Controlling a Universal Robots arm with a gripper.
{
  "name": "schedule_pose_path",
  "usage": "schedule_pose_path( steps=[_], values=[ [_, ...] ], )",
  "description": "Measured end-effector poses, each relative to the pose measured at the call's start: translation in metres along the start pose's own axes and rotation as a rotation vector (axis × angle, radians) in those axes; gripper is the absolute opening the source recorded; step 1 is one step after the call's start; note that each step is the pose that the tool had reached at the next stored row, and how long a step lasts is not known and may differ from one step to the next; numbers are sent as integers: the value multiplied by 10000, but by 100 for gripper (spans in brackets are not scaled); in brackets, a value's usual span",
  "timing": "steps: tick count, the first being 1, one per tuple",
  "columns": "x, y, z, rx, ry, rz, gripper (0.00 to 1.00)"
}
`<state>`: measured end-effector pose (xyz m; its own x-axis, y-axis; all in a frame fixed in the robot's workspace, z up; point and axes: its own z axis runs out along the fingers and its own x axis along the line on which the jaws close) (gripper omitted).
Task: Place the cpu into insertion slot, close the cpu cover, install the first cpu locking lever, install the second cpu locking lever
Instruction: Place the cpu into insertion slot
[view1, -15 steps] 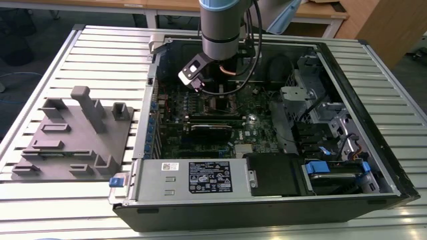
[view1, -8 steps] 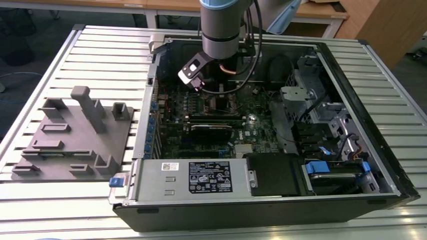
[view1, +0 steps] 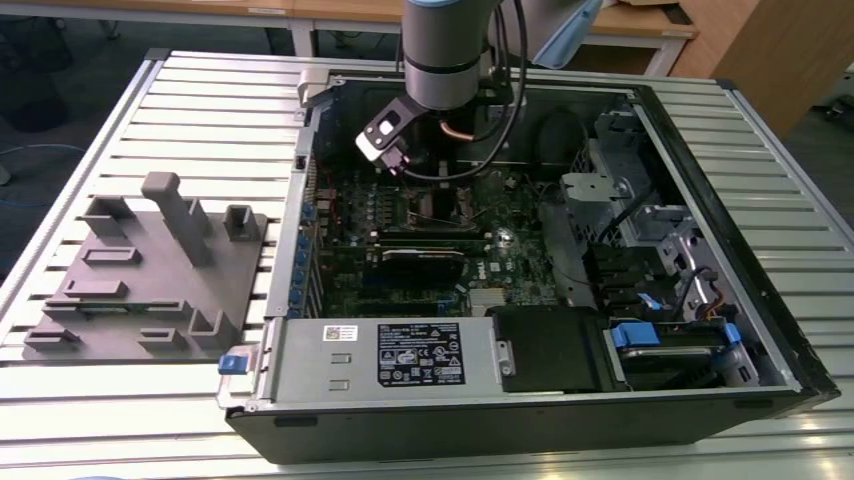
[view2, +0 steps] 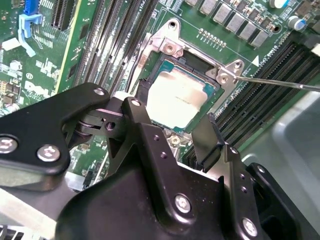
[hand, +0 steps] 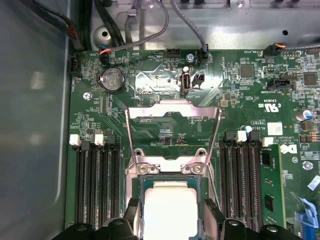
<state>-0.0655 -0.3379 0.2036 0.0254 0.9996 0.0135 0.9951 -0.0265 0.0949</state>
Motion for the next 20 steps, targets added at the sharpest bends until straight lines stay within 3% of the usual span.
schedule_pose_path(
  steps=[15,18,20],
  values=[
    [0,1,-10,2,37,3,62],
    [0,1,-10,2,45,4,53],
    [0,1,-10,2,49,4,42]
  ],
)
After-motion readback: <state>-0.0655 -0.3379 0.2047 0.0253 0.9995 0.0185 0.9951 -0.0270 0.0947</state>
